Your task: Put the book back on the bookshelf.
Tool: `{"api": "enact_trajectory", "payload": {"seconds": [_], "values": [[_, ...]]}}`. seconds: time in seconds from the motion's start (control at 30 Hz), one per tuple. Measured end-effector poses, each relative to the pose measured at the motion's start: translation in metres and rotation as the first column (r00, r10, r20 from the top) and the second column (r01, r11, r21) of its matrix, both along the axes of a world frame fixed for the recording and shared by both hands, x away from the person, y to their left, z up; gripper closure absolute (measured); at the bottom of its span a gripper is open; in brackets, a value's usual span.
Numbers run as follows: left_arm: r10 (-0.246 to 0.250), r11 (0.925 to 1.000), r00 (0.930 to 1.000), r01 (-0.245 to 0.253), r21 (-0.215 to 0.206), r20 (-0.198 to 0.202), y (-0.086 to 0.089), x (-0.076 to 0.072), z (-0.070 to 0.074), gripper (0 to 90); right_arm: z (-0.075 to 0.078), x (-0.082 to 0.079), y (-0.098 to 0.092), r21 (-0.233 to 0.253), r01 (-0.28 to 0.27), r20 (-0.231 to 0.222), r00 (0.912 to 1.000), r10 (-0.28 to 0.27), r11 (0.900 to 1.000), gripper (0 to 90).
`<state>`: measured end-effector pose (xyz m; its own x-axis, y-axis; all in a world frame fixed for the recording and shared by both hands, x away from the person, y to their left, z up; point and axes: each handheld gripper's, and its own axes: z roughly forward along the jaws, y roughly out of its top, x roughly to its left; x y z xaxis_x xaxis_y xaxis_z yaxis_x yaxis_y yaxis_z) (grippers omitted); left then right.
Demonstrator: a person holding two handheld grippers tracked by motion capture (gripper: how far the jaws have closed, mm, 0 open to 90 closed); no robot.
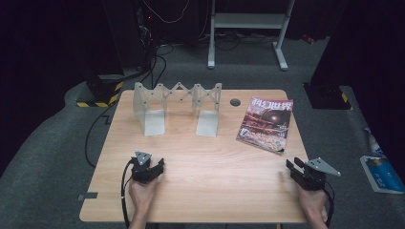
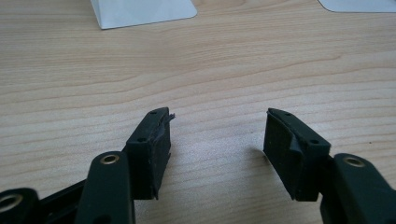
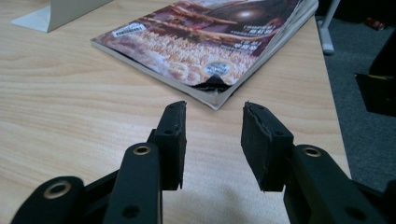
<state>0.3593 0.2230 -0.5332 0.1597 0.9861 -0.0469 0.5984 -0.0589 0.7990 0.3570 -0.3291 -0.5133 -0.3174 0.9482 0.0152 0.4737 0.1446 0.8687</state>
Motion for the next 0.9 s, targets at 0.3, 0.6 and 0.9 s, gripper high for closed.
{"api": "enact_trajectory", "payload": {"seconds": [0.3, 0.6, 0.9], "values": [[0.005, 0.9999, 1.0000, -0.005, -0.013, -0.006, 0.001, 0.000, 0.000, 38.5, 0.008, 0.017, 0.004, 0.003, 0.017, -0.008, 0.9998, -0.017, 1.000, 57.7], [0.002, 0.9999, 1.0000, -0.002, -0.011, -0.003, 0.001, 0.000, 0.000, 38.6, 0.009, 0.044, 0.008, -0.010, 0.013, -0.060, 0.9981, -0.013, 1.000, 55.8], [0.005, 0.9999, 1.0000, -0.005, -0.009, -0.001, 0.001, 0.001, 0.000, 38.2, 0.008, 0.071, 0.014, -0.026, 0.041, -0.105, 0.9935, -0.043, 0.999, 54.8]]}}
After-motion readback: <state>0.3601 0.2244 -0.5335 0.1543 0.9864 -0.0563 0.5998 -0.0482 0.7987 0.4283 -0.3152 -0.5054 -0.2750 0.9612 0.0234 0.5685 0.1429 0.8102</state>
